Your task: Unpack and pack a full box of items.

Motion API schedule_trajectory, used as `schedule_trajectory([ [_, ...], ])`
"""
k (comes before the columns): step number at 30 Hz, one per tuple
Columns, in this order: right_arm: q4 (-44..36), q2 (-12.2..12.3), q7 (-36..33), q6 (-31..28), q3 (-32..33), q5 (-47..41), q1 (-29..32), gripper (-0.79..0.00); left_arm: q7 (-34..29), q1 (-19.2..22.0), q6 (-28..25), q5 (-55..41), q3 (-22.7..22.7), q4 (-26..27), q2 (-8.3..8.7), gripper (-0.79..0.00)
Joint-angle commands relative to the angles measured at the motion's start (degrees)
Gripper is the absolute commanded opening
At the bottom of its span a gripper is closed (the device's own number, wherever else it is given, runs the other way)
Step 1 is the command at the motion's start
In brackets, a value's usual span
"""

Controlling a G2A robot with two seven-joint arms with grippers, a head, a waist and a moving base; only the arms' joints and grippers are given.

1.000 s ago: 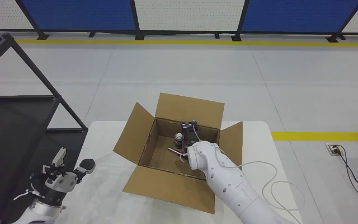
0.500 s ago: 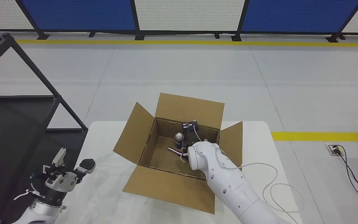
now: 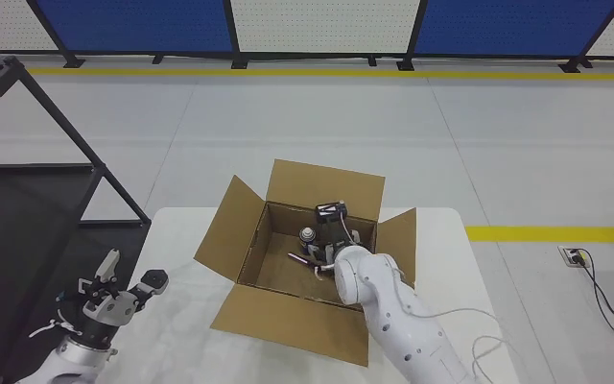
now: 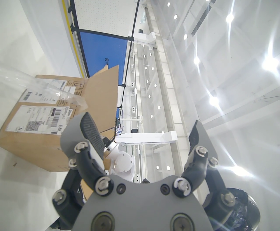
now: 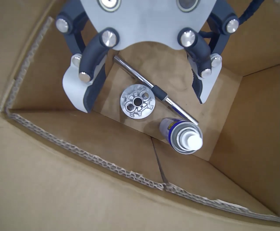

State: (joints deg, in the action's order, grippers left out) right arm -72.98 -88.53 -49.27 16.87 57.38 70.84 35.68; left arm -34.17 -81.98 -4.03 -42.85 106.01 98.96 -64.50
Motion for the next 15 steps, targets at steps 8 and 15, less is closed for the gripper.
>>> schedule_trajectory([
  [8, -24.85, 3.68, 2.93, -20.63, 12.32, -5.89, 15.36, 0.000, -3.26, 0.56, 0.79, 2.33, -1.09, 0.70, 0.27, 0.000],
  [15, -37.25, 5.27, 8.77, -30.13, 19.36, -11.07, 24.40, 0.000, -4.75, 0.92, 0.61, 3.41, -1.69, 0.47, 0.42, 0.000],
])
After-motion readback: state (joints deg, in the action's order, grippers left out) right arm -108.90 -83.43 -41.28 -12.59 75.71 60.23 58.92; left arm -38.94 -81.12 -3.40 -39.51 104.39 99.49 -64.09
